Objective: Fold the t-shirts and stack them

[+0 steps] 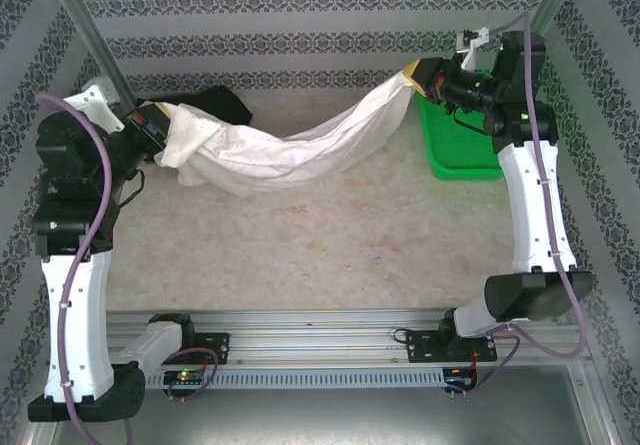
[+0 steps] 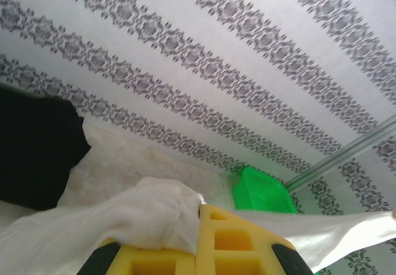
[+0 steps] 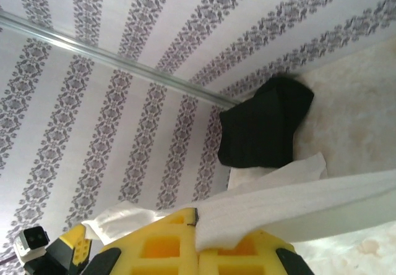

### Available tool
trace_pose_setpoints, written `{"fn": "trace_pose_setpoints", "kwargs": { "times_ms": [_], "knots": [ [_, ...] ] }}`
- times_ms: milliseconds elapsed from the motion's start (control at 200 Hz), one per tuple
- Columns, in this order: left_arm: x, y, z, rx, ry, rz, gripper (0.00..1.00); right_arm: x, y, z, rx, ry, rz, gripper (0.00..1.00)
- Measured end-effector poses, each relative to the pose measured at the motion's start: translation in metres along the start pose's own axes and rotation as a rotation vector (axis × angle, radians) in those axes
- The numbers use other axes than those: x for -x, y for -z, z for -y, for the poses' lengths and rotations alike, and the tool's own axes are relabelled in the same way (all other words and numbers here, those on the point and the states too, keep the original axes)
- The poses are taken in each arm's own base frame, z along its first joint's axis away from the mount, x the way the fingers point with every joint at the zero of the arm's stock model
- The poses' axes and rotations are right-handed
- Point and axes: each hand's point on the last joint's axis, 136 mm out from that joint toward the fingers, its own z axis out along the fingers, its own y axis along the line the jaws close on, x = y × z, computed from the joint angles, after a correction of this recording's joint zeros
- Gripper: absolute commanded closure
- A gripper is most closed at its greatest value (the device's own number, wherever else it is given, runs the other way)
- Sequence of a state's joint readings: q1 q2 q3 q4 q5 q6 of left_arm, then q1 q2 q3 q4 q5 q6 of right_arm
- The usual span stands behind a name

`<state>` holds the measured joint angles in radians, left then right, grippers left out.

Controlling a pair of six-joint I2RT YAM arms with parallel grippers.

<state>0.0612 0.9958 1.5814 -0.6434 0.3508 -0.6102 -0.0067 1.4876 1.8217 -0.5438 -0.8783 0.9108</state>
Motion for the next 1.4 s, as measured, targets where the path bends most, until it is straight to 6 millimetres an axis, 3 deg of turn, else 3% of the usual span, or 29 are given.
{"fn": "trace_pose_setpoints", "kwargs": {
  "times_ms": [200, 425, 575, 679, 774, 944, 1094, 1249, 1269, 1304, 1329, 1349, 1374, 1399],
  "knots": [
    [0.037, 0.029, 0.039, -0.106, -0.05, 0.123, 1.0, -0.009, 0.028, -0.034, 0.064, 0.015, 0.015, 1.0],
    [0.072, 0.064, 0.081, -0.215, -0.135, 0.246, 1.0, -0.001, 0.062, -0.085, 0.152, 0.093, 0.071, 1.0],
    [0.073, 0.071, 0.084, -0.217, -0.17, 0.265, 1.0, -0.008, 0.068, -0.09, 0.169, 0.089, 0.063, 1.0],
    [0.064, 0.056, 0.073, -0.197, -0.161, 0.231, 1.0, -0.011, 0.066, -0.076, 0.15, 0.057, 0.054, 1.0],
    [0.047, 0.023, 0.05, -0.164, -0.135, 0.168, 1.0, -0.008, 0.056, -0.05, 0.112, 0.018, 0.043, 1.0],
    [0.002, -0.066, -0.013, -0.049, -0.073, -0.003, 1.0, 0.013, 0.017, 0.024, 0.001, -0.062, 0.016, 1.0],
    [-0.045, -0.142, -0.072, 0.047, -0.036, -0.154, 1.0, 0.035, -0.03, 0.121, -0.139, -0.138, -0.013, 1.0],
    [-0.077, -0.193, -0.113, 0.096, -0.024, -0.227, 0.99, 0.049, -0.077, 0.228, -0.295, -0.213, -0.05, 1.0],
    [-0.08, -0.2, -0.118, 0.102, -0.022, -0.234, 0.98, 0.052, -0.083, 0.24, -0.312, -0.219, -0.054, 0.96],
    [-0.086, -0.21, -0.126, 0.109, -0.02, -0.245, 0.91, 0.058, -0.095, 0.259, -0.335, -0.218, -0.057, 0.85],
    [-0.09, -0.217, -0.131, 0.116, -0.017, -0.254, 0.62, 0.061, -0.101, 0.271, -0.349, -0.219, -0.058, 0.72],
    [-0.093, -0.223, -0.135, 0.119, -0.015, -0.26, 0.47, 0.065, -0.107, 0.279, -0.359, -0.218, -0.056, 0.6],
    [-0.096, -0.23, -0.14, 0.123, -0.013, -0.268, 0.41, 0.068, -0.113, 0.288, -0.369, -0.217, -0.056, 0.49],
    [-0.099, -0.237, -0.144, 0.127, -0.009, -0.274, 0.4, 0.072, -0.119, 0.294, -0.373, -0.214, -0.054, 0.44]
  ]
}}
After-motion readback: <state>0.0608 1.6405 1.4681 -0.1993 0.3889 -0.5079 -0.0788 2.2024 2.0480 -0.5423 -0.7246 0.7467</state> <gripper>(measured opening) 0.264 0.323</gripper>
